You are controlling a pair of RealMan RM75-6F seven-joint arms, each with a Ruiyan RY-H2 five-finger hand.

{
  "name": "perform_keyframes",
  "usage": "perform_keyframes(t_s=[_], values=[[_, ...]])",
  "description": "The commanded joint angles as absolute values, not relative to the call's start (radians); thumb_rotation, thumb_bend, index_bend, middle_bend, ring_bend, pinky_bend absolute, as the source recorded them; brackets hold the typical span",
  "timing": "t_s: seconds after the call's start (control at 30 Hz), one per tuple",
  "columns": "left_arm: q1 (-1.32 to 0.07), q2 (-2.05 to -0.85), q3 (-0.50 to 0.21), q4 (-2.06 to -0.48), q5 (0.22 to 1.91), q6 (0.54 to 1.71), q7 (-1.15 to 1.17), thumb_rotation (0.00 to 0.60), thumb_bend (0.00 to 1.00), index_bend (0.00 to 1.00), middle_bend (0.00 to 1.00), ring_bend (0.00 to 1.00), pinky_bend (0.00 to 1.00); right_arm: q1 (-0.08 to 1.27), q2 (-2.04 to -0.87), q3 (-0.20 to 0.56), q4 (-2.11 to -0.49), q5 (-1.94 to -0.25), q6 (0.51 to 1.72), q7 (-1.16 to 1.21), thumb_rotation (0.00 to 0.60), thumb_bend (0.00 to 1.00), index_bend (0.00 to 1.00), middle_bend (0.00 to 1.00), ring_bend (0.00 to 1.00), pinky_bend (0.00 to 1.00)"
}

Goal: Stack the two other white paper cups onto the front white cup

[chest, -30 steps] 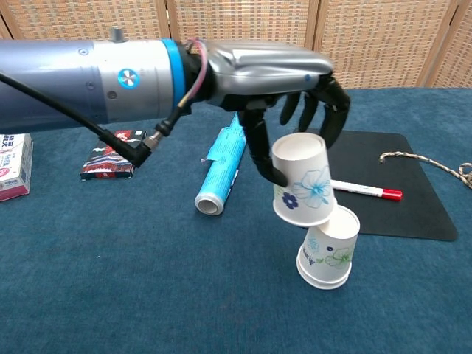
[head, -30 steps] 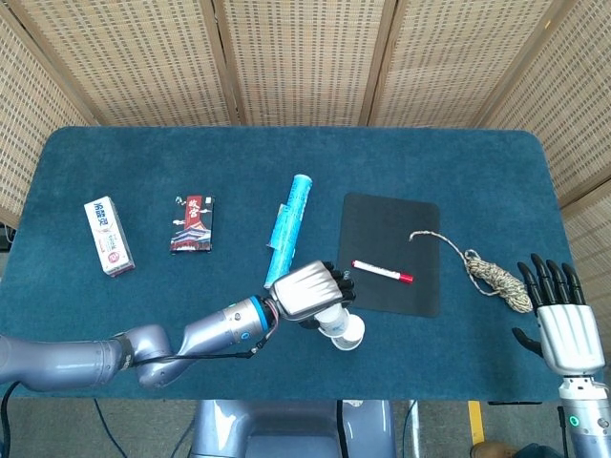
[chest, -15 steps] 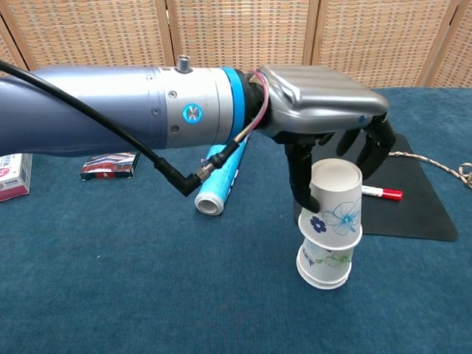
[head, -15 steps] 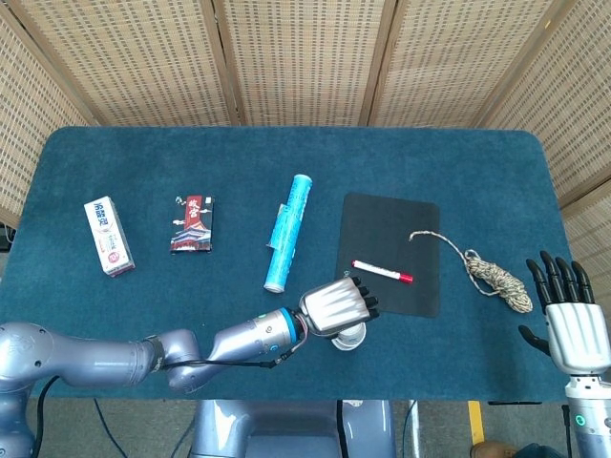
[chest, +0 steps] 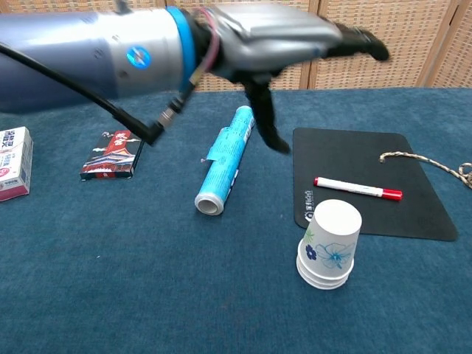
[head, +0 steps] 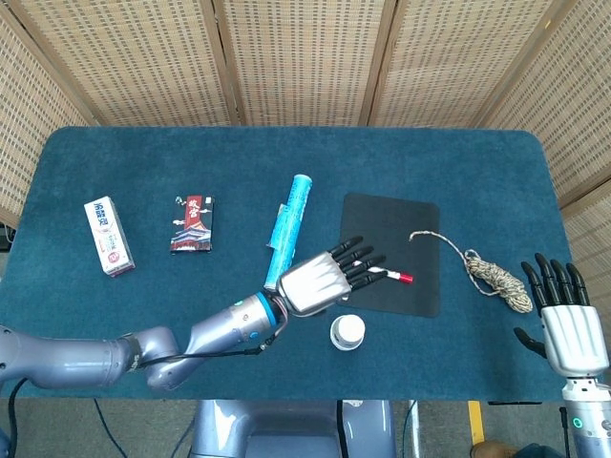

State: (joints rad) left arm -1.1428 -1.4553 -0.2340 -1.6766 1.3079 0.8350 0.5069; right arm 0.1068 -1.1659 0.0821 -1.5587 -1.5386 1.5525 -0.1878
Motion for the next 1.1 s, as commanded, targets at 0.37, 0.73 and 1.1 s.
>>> perform_keyframes(t_s=[0.37,0.73,1.1], values=[[-0.750,-1.194,-0.165,-1.725,1.223,1.246,0.368,0.600,0.00,0.00,0.00,0.00,0.00,0.103,-1.170,0.071,-1.572,-1.564,1.557,-0.213,0.600,0.00,0.00,0.00,0.00,0.00],[-0.417,-1.092,-0.023,-1.718,1.208,1.457,0.142,0.600,0.00,0.00,0.00,0.00,0.00,0.096,-1.169,0.075,-1.582,-1.562,1.564,-0.226,0.600,0.00,0.00,0.00,0.00,0.00],[-0.250,-1.070,0.091,-1.685,1.401,1.564,0.025,0.600,0.00,0.00,0.00,0.00,0.00,0.087,-1.151,0.067,-1.602,-1.579,1.573,-0.219,0.600,0.00,0.00,0.00,0.00,0.00]])
